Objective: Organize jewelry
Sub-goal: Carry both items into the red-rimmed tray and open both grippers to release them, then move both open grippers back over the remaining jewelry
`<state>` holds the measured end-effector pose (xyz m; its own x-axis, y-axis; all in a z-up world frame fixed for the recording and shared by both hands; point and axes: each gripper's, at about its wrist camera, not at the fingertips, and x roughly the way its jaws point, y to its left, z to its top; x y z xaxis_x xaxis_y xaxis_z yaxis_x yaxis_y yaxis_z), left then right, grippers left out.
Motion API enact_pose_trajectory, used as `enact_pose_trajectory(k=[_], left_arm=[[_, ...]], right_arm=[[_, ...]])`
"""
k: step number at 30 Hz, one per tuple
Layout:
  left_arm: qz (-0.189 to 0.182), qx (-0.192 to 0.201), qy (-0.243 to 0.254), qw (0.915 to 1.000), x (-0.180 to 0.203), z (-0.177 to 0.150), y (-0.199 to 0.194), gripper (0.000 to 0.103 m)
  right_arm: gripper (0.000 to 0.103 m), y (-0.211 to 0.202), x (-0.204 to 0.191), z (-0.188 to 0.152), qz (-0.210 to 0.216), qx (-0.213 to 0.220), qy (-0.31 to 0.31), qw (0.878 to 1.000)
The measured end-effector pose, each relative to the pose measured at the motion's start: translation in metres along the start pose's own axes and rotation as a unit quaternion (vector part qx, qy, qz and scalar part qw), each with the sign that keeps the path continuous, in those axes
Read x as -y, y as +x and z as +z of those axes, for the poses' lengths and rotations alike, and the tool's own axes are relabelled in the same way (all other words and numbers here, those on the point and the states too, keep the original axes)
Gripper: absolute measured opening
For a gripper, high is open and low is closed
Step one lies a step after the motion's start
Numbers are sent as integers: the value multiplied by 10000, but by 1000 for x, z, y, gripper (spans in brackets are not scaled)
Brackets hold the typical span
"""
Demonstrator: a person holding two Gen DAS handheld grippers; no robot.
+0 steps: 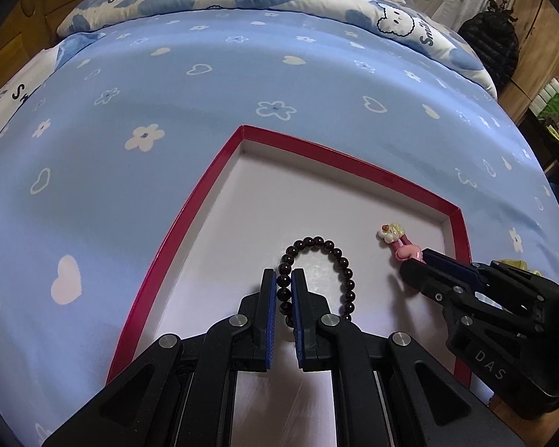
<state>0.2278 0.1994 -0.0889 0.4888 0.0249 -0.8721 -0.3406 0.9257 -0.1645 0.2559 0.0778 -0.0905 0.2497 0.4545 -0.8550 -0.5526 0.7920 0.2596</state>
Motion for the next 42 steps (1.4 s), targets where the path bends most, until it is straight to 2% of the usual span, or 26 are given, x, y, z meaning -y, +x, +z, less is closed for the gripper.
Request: enact_pose_trajectory(k=[8, 10, 12, 13, 16, 23, 26, 33, 42], left_arm=[[141, -90, -35, 9999, 0, 1, 4, 9], [160, -93, -94, 9998, 0, 0, 1, 15], [196, -30, -148, 9997, -2, -1, -4, 28], [197, 3, -179, 9996, -3, -2, -7, 30], [181, 105, -259, 9994, -4, -6, -19, 35], [-63, 373, -390, 9985, 2, -27, -58, 47], [-203, 411, -339, 9984, 11, -38, -72, 49], [-506, 475, -232, 9973, 28, -55, -98, 57], [-782, 473, 175, 9957, 59, -65, -114, 58]], right_arm=[[19, 2, -2, 1, 20, -6, -18, 10000], [20, 1, -1, 1, 66, 3, 12, 10000], [24, -2, 0, 1, 127, 25, 60, 9999], [29, -5, 1, 1, 147, 49, 102, 9998], [34, -19, 5, -1, 192, 220, 233, 9993], [38, -74, 19, -17, 278, 735, 561, 9953], [40, -98, 30, -33, 251, 892, 733, 9930], [48, -135, 52, -62, 81, 1086, 980, 9892], [49, -172, 81, -96, -261, 1288, 1254, 9834]])
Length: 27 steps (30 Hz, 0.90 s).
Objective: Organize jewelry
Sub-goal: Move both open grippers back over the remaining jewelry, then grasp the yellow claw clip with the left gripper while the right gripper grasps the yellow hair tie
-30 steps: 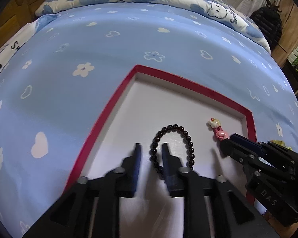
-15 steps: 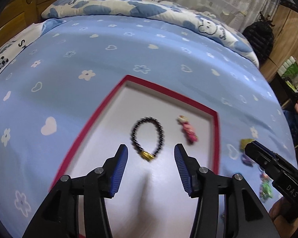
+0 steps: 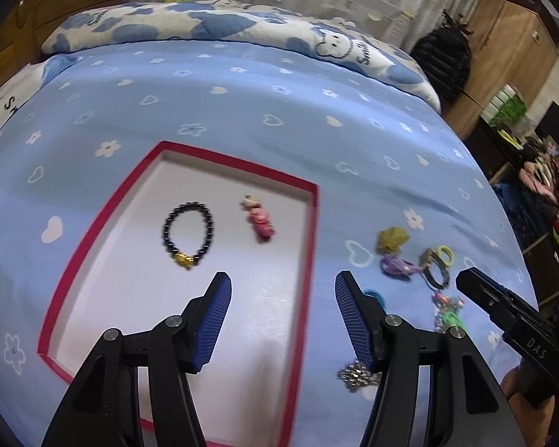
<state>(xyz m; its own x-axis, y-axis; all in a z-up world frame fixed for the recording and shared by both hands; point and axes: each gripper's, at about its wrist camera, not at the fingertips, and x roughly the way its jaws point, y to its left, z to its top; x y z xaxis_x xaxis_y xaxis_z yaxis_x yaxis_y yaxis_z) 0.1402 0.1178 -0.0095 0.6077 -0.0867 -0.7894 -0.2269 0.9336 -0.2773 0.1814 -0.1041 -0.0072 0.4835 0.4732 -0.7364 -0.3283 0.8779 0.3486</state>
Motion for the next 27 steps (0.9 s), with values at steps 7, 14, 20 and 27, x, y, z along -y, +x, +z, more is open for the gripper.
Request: enact_pose_trajectory(k=[7, 14, 20, 27], left_arm=[[-101, -56, 193, 9997, 20, -1, -1, 59], [-108, -109, 375, 9992, 39, 3, 6, 59], [-137, -190, 518, 9984, 54, 8, 20, 59], [-193, -298, 712, 9968, 74, 17, 48, 59]], right_arm=[[49, -20, 26, -10, -220, 95, 178, 9996], [49, -34, 48, -13, -371, 193, 323, 9986], [49, -34, 70, -15, -501, 192, 498, 9973], [49, -26, 91, -12, -621, 148, 620, 9960]])
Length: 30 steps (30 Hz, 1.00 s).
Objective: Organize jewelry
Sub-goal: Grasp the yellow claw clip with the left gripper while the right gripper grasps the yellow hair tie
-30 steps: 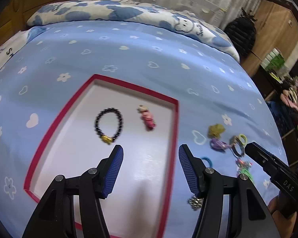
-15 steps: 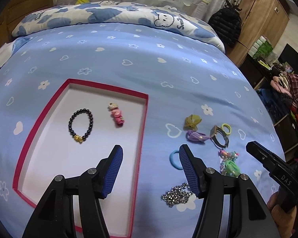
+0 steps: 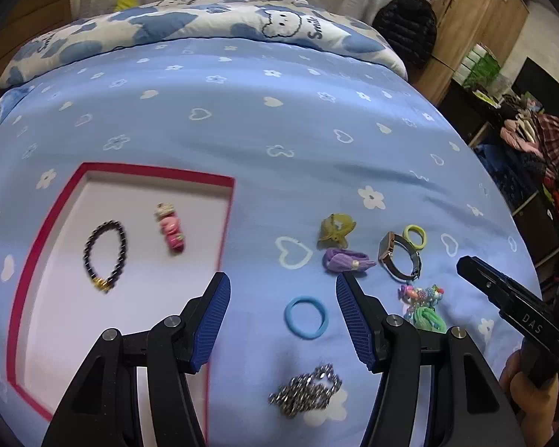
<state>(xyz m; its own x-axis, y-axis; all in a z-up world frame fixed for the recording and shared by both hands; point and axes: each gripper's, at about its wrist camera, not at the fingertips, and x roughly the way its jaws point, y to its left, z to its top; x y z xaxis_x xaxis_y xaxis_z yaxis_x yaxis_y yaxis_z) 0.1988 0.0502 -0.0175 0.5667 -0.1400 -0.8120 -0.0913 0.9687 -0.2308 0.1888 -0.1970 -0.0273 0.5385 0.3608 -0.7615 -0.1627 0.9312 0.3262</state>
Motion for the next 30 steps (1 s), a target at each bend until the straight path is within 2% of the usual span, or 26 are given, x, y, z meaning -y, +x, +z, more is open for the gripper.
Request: enact_pose_trajectory(k=[9, 13, 18, 22, 23, 26, 30], left_arm=[[-51, -193, 165, 9997, 13, 22, 53, 59], [-106, -348, 144, 9992, 18, 32, 81, 59], [-193, -521, 287, 9980, 32, 42, 109, 59], [-116, -676, 414, 9968, 41, 44, 136, 57], [-111, -707, 407, 9966, 40, 43, 141, 54], [-180, -826, 314, 9959, 36, 44, 155, 29], [-269, -681, 228, 9971, 30, 44, 152, 28]], right_arm=[[47, 32, 27, 12, -270, -185, 120, 9994], [35, 48, 34, 19, -372, -292, 110, 9988], [34, 66, 41, 24, -437, -422, 117, 9981], [24, 82, 43, 25, -490, -580, 93, 9971], [22, 85, 44, 24, -513, -614, 79, 9968], [5, 89, 46, 24, -553, -638, 72, 9964], [3, 81, 47, 25, -504, -526, 96, 9973]])
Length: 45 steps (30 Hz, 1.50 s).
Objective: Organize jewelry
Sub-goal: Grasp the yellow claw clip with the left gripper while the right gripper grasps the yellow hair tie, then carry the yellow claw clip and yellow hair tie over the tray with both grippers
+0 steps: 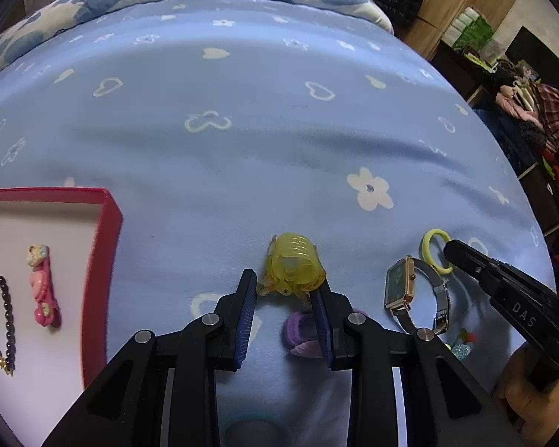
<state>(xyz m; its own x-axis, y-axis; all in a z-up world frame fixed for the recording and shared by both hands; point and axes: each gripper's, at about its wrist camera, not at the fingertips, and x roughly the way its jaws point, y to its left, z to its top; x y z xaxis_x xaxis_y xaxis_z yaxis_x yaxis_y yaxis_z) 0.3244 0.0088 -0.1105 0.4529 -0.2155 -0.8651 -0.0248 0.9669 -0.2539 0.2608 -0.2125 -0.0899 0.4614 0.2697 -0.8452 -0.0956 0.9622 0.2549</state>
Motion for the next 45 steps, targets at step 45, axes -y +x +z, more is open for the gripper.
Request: enact_pose_trajectory(k=[45], left_arm=[[615, 1165, -1201, 9840, -132, -129, -210, 28]], right_arm=[[3, -43, -221, -52, 1781, 56, -1155, 9772]])
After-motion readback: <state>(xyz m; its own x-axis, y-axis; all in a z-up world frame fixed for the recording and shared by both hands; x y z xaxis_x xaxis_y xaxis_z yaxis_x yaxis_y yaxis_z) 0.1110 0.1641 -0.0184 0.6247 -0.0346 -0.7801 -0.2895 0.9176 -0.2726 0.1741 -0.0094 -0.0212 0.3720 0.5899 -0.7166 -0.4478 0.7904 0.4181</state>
